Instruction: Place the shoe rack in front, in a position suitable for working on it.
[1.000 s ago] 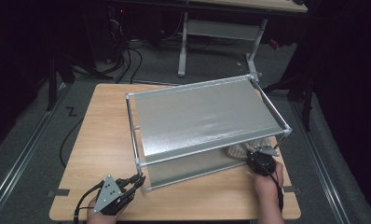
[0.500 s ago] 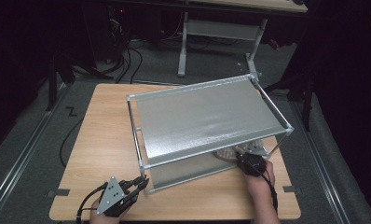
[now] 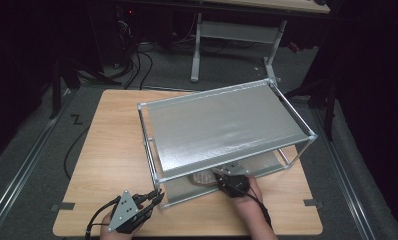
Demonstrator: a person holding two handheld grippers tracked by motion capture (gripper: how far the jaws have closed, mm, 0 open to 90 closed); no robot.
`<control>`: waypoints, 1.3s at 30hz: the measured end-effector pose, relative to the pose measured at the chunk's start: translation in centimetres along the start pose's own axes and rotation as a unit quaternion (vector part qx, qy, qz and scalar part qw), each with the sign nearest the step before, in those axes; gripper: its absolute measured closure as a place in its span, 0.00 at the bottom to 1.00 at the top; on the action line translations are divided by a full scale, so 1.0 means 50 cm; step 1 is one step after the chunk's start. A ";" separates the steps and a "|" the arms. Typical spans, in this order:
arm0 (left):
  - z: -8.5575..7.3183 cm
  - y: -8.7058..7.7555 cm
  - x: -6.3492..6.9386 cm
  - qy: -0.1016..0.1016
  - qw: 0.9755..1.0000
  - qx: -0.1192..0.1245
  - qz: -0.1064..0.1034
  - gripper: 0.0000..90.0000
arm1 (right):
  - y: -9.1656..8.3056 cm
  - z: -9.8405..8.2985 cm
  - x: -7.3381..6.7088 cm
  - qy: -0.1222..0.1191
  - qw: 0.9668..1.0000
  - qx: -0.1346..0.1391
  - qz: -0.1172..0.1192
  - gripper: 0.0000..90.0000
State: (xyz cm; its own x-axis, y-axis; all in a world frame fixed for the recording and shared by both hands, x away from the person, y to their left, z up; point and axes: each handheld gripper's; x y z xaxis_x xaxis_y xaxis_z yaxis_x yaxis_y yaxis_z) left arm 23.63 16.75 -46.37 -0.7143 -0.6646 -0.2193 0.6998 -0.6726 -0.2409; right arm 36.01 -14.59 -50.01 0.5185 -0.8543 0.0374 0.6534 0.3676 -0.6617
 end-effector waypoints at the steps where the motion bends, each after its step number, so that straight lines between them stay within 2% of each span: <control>1: 0.000 0.000 0.000 0.000 1.000 0.000 0.000 0.89 | 0.002 0.002 -0.019 -0.012 1.000 0.000 0.010 0.67; 2: 0.000 0.000 0.001 -0.001 1.000 0.000 0.000 0.89 | 0.003 0.004 -0.028 -0.028 1.000 0.000 0.011 0.67; 3: 0.000 0.000 0.001 -0.001 1.000 0.000 0.000 0.89 | 0.005 0.006 -0.046 -0.027 0.999 0.005 0.024 0.67; 5: 0.000 0.001 0.001 -0.001 1.000 -0.001 0.000 0.89 | 0.007 0.008 -0.076 -0.040 0.998 0.007 0.041 0.67; 8: 0.001 0.001 0.003 -0.001 1.000 0.000 -0.003 0.89 | 0.008 0.011 -0.105 -0.071 0.996 0.008 0.053 0.67; 10: 0.001 0.001 0.005 0.002 1.000 -0.001 -0.003 0.89 | 0.008 0.011 -0.126 -0.073 0.995 0.009 0.068 0.67; 11: 0.001 0.002 0.006 0.000 1.000 0.001 -0.003 0.89 | 0.005 0.011 -0.138 -0.067 0.995 0.002 0.072 0.67; 13: 0.001 0.003 0.008 0.001 1.000 0.003 -0.004 0.89 | 0.003 0.012 -0.155 -0.073 0.994 0.000 0.087 0.67; 15: 0.001 0.003 0.009 0.002 1.000 0.003 -0.005 0.89 | 0.003 0.012 -0.169 -0.089 0.990 0.008 0.107 0.67; 16: 0.001 0.003 0.009 0.003 1.000 0.003 -0.005 0.88 | 0.001 0.012 -0.177 -0.082 0.991 0.003 0.109 0.67; 17: 0.002 0.004 0.010 0.003 1.000 0.004 -0.006 0.88 | 0.002 0.013 -0.183 -0.099 0.988 0.013 0.121 0.67; 19: 0.002 0.004 0.011 0.004 1.000 0.004 -0.008 0.88 | 0.000 0.012 -0.194 -0.103 0.986 0.016 0.133 0.67; 20: 0.002 0.005 0.012 0.005 1.000 0.004 -0.009 0.88 | -0.002 0.011 -0.200 -0.100 0.986 0.011 0.135 0.67; 24: 0.002 0.005 0.012 0.006 1.000 0.004 -0.009 0.88 | -0.003 0.010 -0.201 -0.092 0.986 0.005 0.137 0.66; 25: 0.003 0.006 0.012 0.006 1.000 0.003 -0.009 0.88 | 0.001 0.012 -0.196 -0.106 0.984 0.019 0.141 0.66; 27: 0.003 0.006 0.013 0.006 1.000 0.003 -0.009 0.88 | 0.001 0.012 -0.195 -0.107 0.984 0.018 0.140 0.66; 30: 0.003 0.008 0.012 -0.001 1.000 0.005 -0.014 0.89 | -0.002 0.011 -0.197 -0.099 0.986 0.011 0.134 0.66; 31: 0.003 0.009 0.011 -0.001 1.000 0.006 -0.015 0.89 | -0.006 0.009 -0.199 -0.084 0.988 -0.002 0.130 0.66; 32: 0.003 0.009 0.011 -0.001 1.000 0.005 -0.016 0.89 | -0.006 0.009 -0.198 -0.088 0.988 0.001 0.127 0.67; 33: 0.003 0.010 0.012 -0.002 1.000 0.005 -0.015 0.89 | -0.001 0.012 -0.192 -0.109 0.985 0.018 0.129 0.67; 34: 0.003 0.010 0.012 -0.002 1.000 0.005 -0.016 0.89 | -0.005 0.010 -0.194 -0.092 0.988 0.004 0.123 0.67; 36: 0.003 0.010 0.012 -0.002 1.000 0.005 -0.016 0.89 | -0.002 0.011 -0.187 -0.107 0.987 0.015 0.120 0.68; 39: 0.004 0.010 0.011 -0.002 1.000 0.005 -0.017 0.89 | -0.004 0.010 -0.174 -0.089 0.990 0.001 0.108 0.68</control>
State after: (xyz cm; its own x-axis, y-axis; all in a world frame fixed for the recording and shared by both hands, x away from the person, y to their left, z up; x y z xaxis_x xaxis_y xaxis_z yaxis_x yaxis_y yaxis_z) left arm 23.56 15.98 -46.44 -0.7373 -0.6426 -0.2083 0.6755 -0.6976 -0.2390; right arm 31.63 -7.07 -49.83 0.7349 -0.6776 0.0272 0.5177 0.5347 -0.6679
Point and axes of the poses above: each handheld gripper's, and its own axes: y roughly forward along the jaws, z roughly out of its top, x roughly to its right, and after that the axes turned 8 degrees about y, right-handed
